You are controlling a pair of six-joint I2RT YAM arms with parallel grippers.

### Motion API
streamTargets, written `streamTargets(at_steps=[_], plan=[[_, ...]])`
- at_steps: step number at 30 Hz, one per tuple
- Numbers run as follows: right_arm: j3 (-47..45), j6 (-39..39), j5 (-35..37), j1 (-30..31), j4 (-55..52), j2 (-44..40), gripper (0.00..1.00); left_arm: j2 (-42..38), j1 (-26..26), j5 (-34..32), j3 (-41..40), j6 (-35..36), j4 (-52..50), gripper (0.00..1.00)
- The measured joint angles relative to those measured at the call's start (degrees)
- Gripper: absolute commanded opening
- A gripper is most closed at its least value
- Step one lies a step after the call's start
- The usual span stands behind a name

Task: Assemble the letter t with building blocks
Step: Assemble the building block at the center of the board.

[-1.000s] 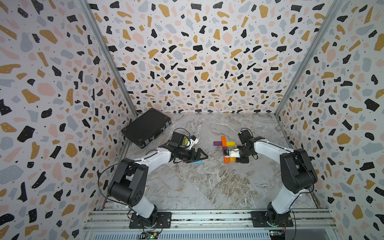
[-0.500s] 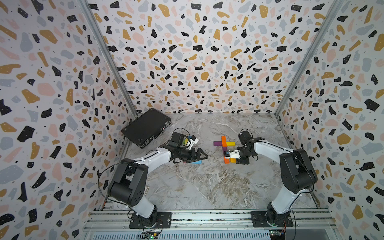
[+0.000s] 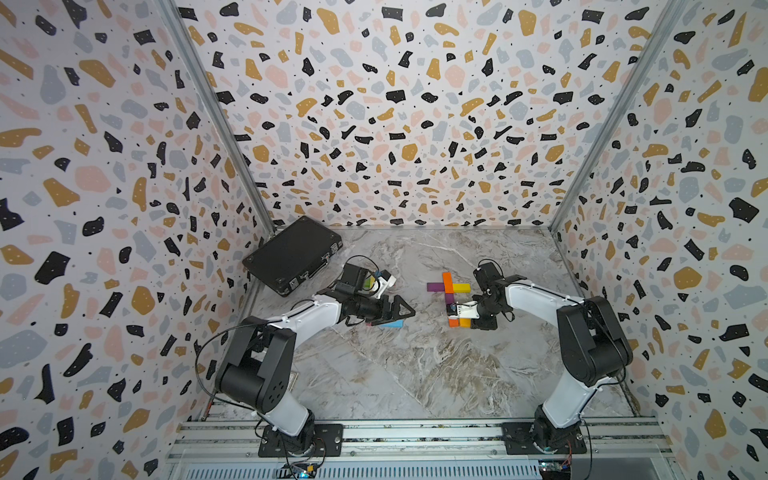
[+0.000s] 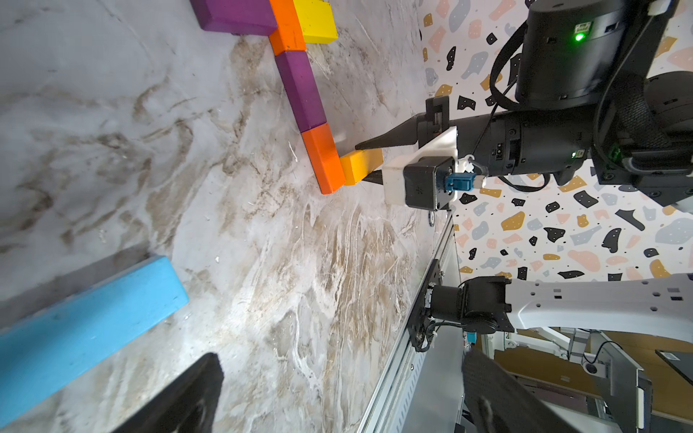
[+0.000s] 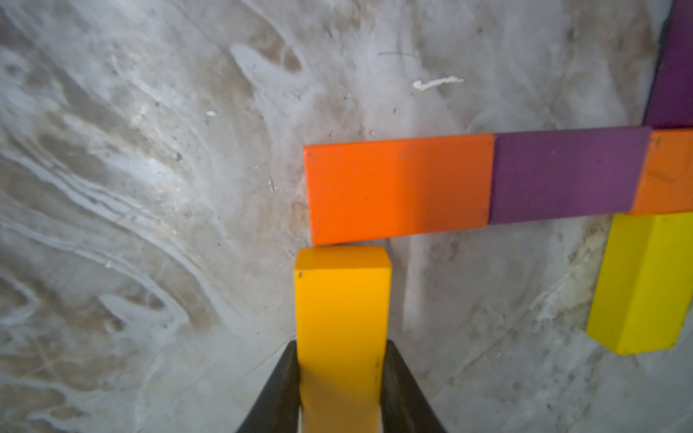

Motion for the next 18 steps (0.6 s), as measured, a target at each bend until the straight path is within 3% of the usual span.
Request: streamTargets(at_steps=[18], plan=[[0.0,-0.2,1.0,0.1,0.0,0.9,0.19,0.7,0.2,0.0,0.0,0.0,0.2,0.99]])
